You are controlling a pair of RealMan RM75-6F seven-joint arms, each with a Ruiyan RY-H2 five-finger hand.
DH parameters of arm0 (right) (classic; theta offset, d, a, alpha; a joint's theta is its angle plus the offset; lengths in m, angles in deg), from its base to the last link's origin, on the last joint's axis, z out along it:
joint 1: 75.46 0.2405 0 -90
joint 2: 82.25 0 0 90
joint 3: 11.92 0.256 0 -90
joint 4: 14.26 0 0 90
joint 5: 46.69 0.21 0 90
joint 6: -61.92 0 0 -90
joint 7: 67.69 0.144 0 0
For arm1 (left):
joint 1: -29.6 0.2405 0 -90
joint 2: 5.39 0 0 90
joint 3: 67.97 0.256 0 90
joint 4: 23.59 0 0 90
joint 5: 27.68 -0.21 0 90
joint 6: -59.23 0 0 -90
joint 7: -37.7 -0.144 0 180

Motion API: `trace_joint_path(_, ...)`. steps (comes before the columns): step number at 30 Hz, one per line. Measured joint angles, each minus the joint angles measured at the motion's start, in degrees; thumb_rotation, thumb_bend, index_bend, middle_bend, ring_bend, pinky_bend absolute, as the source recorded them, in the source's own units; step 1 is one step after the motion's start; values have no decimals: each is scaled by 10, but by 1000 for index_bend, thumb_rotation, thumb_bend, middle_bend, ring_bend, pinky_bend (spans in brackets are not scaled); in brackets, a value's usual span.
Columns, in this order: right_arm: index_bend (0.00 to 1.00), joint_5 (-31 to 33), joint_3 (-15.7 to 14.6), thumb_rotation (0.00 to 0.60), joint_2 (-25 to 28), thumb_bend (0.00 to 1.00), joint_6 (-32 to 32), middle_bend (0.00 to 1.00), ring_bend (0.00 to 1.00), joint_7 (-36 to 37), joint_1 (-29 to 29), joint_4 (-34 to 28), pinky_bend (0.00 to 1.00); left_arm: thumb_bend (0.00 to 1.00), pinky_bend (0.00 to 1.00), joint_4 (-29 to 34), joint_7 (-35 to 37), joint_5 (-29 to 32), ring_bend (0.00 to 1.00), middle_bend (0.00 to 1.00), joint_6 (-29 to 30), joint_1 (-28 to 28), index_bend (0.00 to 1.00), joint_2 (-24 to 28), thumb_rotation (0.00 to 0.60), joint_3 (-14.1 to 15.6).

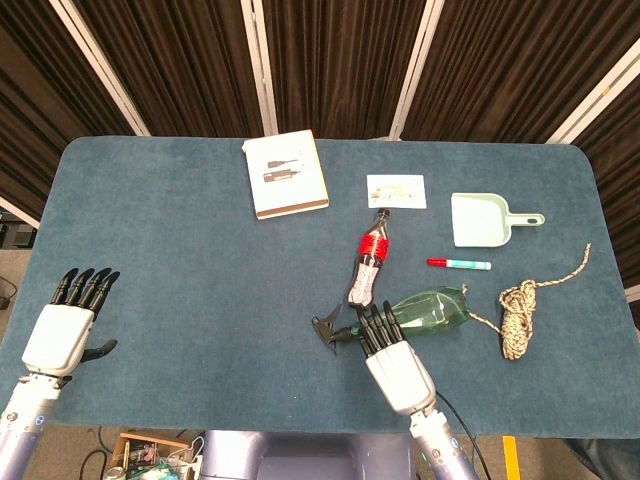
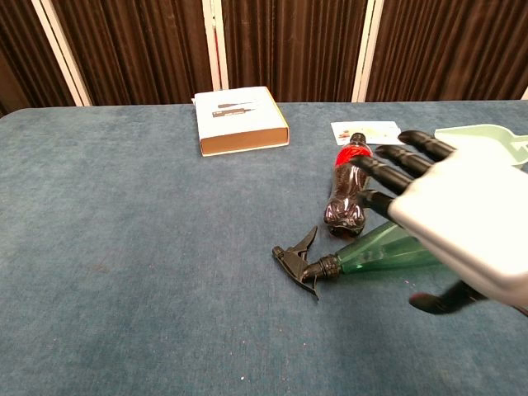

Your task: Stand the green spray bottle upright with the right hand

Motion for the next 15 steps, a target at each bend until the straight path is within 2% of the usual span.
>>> trace_joint_path(7,218,56,32,600,-17,181,45,0,0,2,44,47,0,46,0,2,-10,27,41,61,-18,-4,59,0,600,-3)
trace_joint_path(15,233,81,40,600,-23,181,60,0,0,47,82,92,0,45,0,4,-24,59,41,59,-35,-11,49,-2,600,-10)
